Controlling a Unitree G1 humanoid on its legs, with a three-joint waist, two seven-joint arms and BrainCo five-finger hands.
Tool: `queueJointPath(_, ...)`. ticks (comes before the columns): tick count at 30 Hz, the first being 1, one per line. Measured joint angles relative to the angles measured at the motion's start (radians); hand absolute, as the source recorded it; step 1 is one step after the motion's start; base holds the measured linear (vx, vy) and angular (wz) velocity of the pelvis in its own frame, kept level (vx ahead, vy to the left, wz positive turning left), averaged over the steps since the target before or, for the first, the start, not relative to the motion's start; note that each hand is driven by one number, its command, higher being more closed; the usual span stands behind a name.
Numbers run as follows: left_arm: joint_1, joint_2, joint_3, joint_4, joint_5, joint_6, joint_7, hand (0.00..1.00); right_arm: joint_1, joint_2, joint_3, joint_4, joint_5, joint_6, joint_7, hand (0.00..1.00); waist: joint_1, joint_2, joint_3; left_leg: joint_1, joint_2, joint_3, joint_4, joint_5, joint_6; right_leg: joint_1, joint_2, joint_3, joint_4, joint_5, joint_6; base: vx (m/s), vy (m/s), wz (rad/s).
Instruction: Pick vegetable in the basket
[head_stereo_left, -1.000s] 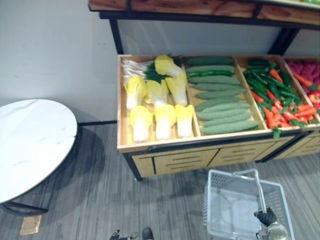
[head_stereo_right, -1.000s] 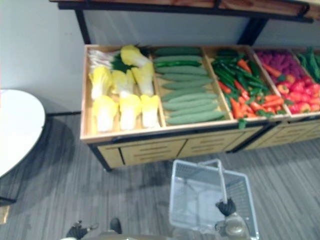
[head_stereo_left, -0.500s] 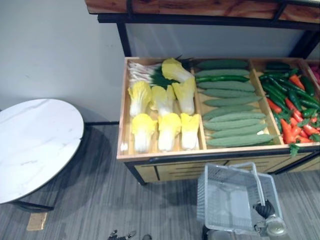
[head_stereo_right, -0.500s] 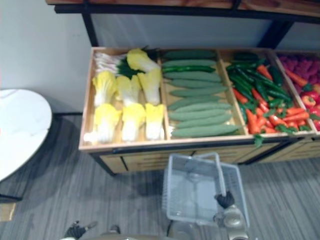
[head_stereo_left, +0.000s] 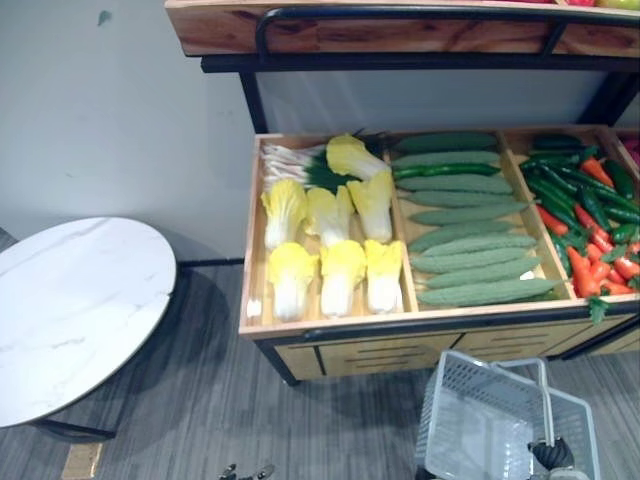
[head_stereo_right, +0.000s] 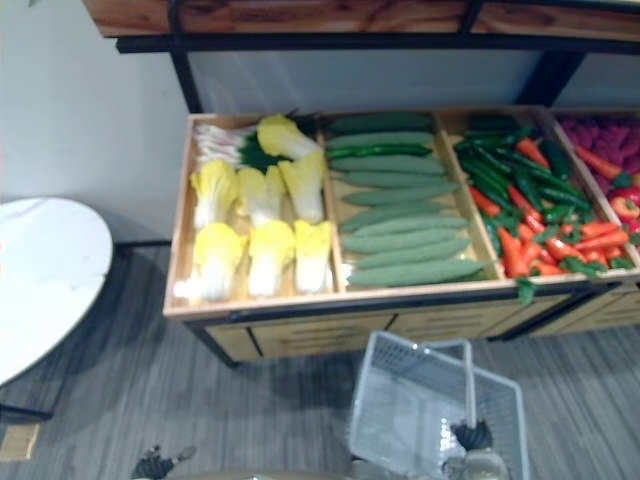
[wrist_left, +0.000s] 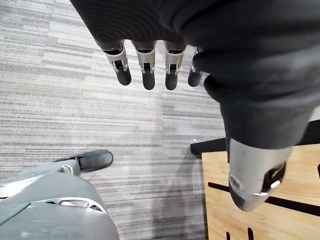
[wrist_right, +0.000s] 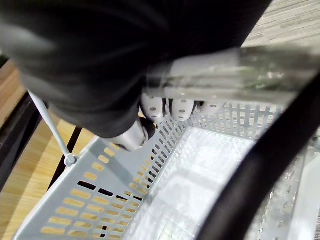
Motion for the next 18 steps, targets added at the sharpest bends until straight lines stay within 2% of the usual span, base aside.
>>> queueJointPath(5,-0.019,0.0,0.002,0.0,-0.003,0.0,0.01,0.0,-0.001,0.004,-0.001,0.015,0.002,0.0,-0.014,1.0,-0.001,0.0,0.0,-0.001,0.0,0.001,0.0,0.0,0.0,0.0,-0.001,-0.001,-0.001,0.001,0.002,0.0,0.0,0.0)
queueJointPath(8,-0.035,0.0,0.039,0.0,-0.011,0.0,0.027,0.0,-0.003,0.009,-0.022,0.055,0.01,-0.005,-0.02,1.0,-0.001,-0.001,-0.007,-0.008,0.002,0.003,0.0,0.0,0.0,0.002,0.0,-0.009,-0.019,0.008,0.004,0.0,-0.001,0.02)
queueJointPath(10,-0.053,0.0,0.108,0.0,-0.02,-0.001,0.066,0.0,-0.006,0.026,-0.067,0.097,0.011,-0.007,-0.031,1.0,-0.001,-0.003,-0.012,-0.018,0.006,0.002,0.002,0.0,0.0,0.005,0.003,-0.017,-0.037,0.015,0.003,0.01,-0.011,0.07)
queueJointPath(14,-0.07,-0.015,0.18,-0.026,-0.062,-0.01,0.151,0.0,-0.003,0.039,-0.13,0.144,0.036,-0.005,-0.051,1.0,-0.004,-0.003,-0.013,-0.019,0.006,-0.002,0.007,0.0,-0.001,0.028,0.001,-0.039,-0.057,0.016,0.003,0.03,-0.006,0.11)
queueJointPath(18,-0.02,-0.118,0.179,-0.346,-0.098,-0.033,0.27,0.0,0.004,0.054,-0.189,0.166,0.037,-0.005,-0.082,1.0,-0.002,-0.003,-0.013,-0.041,0.006,-0.027,0.009,0.0,-0.001,0.031,-0.001,-0.067,-0.071,0.018,0.004,0.02,-0.003,0.18)
